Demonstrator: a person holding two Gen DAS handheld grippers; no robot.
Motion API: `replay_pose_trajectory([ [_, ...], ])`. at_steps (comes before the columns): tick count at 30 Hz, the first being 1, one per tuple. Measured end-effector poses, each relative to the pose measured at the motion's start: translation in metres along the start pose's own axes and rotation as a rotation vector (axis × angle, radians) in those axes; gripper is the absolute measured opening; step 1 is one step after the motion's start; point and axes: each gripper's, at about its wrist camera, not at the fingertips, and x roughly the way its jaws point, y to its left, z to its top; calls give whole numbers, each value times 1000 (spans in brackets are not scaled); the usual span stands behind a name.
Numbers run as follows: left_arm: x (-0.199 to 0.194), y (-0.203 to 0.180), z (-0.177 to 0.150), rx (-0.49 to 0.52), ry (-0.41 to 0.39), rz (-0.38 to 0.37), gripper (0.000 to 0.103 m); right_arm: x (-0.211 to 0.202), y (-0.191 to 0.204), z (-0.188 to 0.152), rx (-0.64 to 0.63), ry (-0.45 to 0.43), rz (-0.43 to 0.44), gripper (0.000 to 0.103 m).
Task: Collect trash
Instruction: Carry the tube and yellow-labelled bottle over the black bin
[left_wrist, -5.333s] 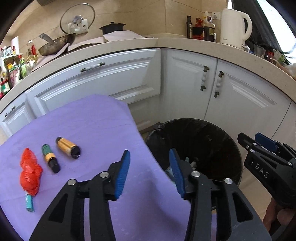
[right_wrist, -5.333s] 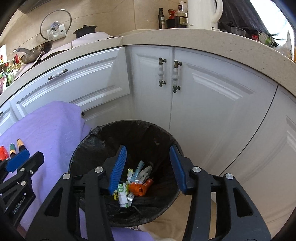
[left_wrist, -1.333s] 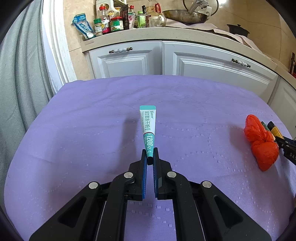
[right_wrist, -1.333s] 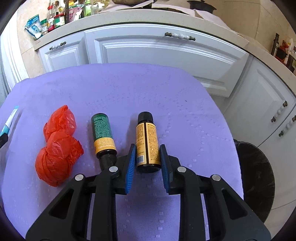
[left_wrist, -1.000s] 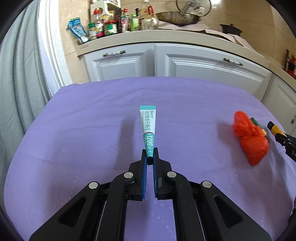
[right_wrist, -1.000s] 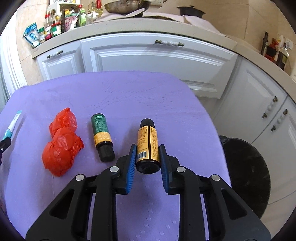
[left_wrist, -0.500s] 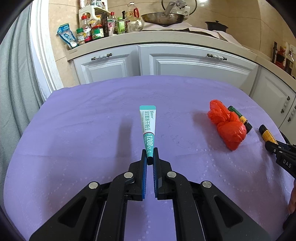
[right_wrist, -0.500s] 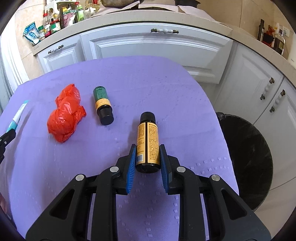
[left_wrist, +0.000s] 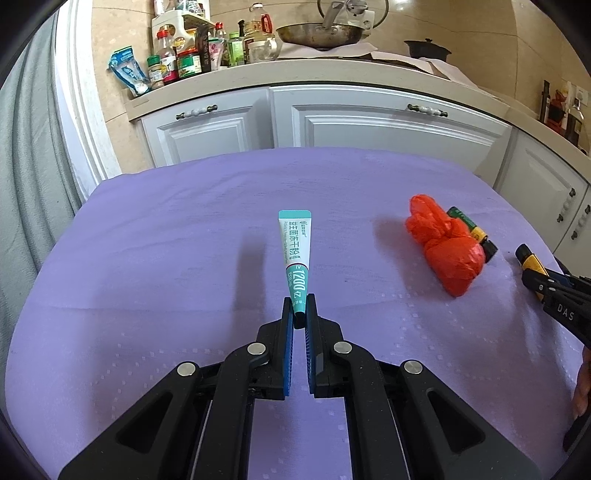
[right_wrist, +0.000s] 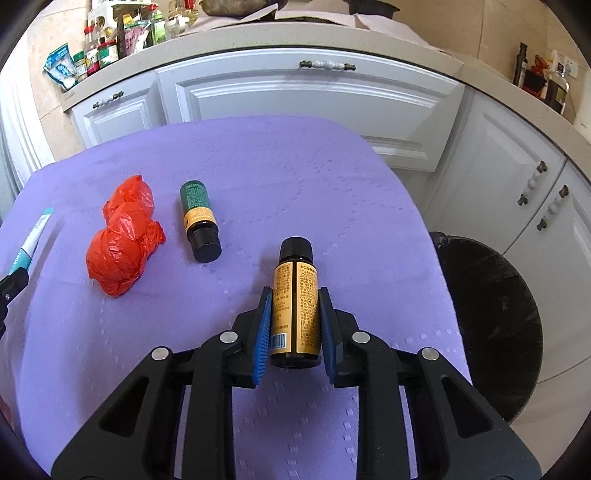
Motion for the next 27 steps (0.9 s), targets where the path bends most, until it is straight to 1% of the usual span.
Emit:
replay_pose_trajectory([
  [4,-9,-10,1,19,-16,-25,7,-16,-9,-3,19,-38,-26,23],
  [10,-25,-38,1,66,-46,-97,7,-45,-34,-8,71,-99,-70,23],
  [15,-39,-73,2,123,-70,-174,7,-68,-60,-15,105,-149,-141,23],
  [20,-50,-113,4,178,-97,-260,7,-86,-95,-23,162,-183,-202,23],
  [27,-62,-172,9,258,-143,-364,7,-94,-143,-29,232,-201,-274,23],
])
